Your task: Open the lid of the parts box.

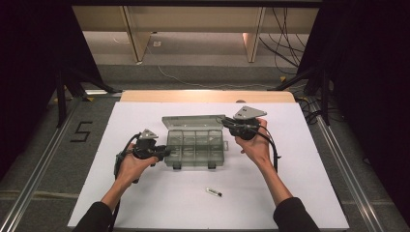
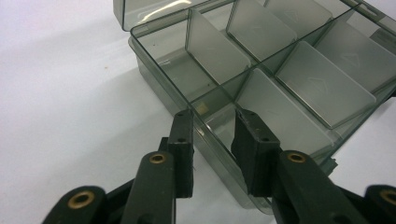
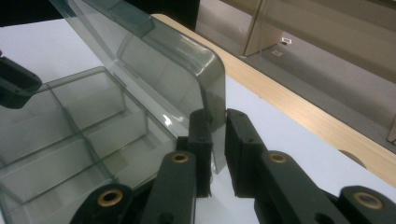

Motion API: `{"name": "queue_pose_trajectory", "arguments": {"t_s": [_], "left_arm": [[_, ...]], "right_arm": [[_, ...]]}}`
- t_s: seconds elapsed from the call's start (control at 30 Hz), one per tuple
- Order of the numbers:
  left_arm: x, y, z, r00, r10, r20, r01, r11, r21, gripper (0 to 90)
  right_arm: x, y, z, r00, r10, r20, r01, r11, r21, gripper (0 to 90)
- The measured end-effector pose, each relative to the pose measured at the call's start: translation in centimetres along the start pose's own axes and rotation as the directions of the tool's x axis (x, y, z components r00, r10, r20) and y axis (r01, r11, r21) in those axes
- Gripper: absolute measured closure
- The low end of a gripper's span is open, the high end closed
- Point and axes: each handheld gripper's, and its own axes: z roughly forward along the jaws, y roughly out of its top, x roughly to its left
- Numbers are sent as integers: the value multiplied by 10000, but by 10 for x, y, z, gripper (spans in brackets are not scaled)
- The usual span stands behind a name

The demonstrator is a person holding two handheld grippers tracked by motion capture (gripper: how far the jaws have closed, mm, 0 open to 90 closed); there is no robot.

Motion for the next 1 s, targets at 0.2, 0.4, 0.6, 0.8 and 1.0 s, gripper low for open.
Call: {"name": "queue_pose_trajectory", "arguments": {"t_s": [0.2,0.4,0.6,0.8,1.0], "left_arm": [[0,0,0,9999,-96,31,96,10000,6,694],[-1,1,0,9997,-213,-122,211,9996,-193,710],[-1,0,0,9996,-272,-70,270,9994,-233,713],[-1,0,1,9996,-285,-51,283,9993,-259,715],[2,0,-2,10000,-51,79,50,10000,31,716]], "right_arm": [[-5,9,5,9995,295,150,-300,9990,324,832],[-8,13,8,9988,460,177,-468,9975,527,835],[-11,18,11,9965,806,211,-819,9941,712,837],[-13,21,14,9934,1098,342,-1124,9899,869,839],[-16,26,17,9898,1359,433,-1399,9843,1076,840]]}}
